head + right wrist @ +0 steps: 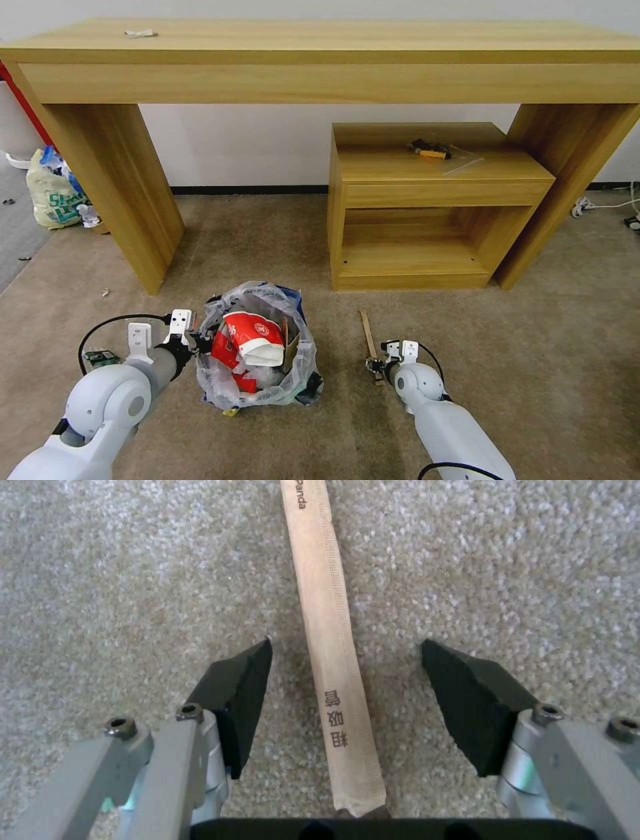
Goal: Pick up the trash bin and place the garbage on the floor into it.
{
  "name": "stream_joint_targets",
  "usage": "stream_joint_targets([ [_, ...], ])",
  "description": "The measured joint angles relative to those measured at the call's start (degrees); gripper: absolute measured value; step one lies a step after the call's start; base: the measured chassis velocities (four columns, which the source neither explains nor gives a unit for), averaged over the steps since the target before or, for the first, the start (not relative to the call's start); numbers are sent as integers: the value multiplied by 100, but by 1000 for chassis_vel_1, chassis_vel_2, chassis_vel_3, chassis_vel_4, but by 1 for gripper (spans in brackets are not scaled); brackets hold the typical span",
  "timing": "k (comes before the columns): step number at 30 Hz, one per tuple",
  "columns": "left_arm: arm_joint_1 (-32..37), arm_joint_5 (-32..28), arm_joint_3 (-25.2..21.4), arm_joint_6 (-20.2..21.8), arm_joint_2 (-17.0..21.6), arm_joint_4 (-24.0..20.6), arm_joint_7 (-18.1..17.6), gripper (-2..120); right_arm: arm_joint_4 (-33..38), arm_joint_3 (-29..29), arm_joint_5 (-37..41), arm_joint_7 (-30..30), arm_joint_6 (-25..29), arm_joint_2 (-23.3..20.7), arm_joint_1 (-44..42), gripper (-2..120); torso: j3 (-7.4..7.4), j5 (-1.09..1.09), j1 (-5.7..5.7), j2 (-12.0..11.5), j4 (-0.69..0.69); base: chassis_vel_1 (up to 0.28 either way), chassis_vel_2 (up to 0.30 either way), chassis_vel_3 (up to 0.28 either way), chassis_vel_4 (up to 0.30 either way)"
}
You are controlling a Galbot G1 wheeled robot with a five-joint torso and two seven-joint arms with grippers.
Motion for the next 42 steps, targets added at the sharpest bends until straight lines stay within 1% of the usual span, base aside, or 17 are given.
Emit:
stream_joint_targets([
  [2,0,0,0,0,0,0,0,0,0,0,0,0,0,0,0,60,0,0,0,0,0,0,0,0,0],
  [3,8,4,0,0,-3,-4,4,0,38,-9,-14,117,-10,-12,-16,60,0,2,0,0,2,0,0,0,0],
  [4,42,18,-4,0,-24,-53,15,0,344,-20,-84,470,-45,-94,-172,61,2,5,0,0,5,0,0,0,0],
  [5,56,23,-8,0,-34,-68,22,0,647,-25,-115,618,-57,-131,-297,64,2,1,1,0,-6,0,0,0,0],
  [6,56,23,-8,0,-34,-68,22,0,647,-25,-115,618,-57,-131,-297,64,2,1,1,0,-6,0,0,0,0],
  [7,72,24,-9,0,-46,-82,37,0,923,-19,-139,697,-44,-152,-375,69,1,-2,0,0,-1,0,0,0,0],
  [9,92,32,-32,-1,-55,-94,53,0,1212,12,-159,750,10,-192,-492,81,1,1,0,0,-1,0,0,0,0],
  [10,92,32,-32,-1,-55,-94,53,0,1212,12,-159,750,10,-192,-492,81,1,1,0,0,-1,0,0,0,0],
  [11,95,36,-33,-1,-58,-94,52,0,1272,22,-161,751,16,-204,-515,84,1,1,0,0,-1,0,0,0,0],
  [13,94,37,-33,-1,-64,-94,63,0,1348,50,-169,751,34,-215,-542,93,0,-1,0,0,1,0,0,0,0],
  [14,94,37,-33,-1,-64,-94,63,0,1348,50,-169,751,34,-215,-542,93,0,-1,0,0,1,0,0,0,0],
  [17,72,36,-26,-1,-59,-90,66,0,1348,61,-169,738,18,-205,-537,100,1,0,0,0,-1,0,0,0,0],
  [25,66,37,-10,-1,-54,-79,73,0,1018,-15,-127,560,-130,-167,-288,100,0,0,0,0,-1,0,0,0,0],
  [34,31,36,23,0,-43,-78,70,0,739,-62,-81,548,-258,-91,-138,99,0,0,0,0,1,0,0,0,0],
  [40,27,32,43,0,-43,-81,68,0,535,-20,-230,534,-264,-71,-126,98,0,0,0,0,0,0,0,0,0],
  [41,29,32,47,0,-42,-84,68,0,478,4,-256,512,-240,-68,-126,93,0,0,0,0,0,0,0,0,0],
  [42,29,32,47,0,-42,-84,68,0,478,4,-256,512,-240,-68,-126,93,0,0,0,0,0,0,0,0,0],
])
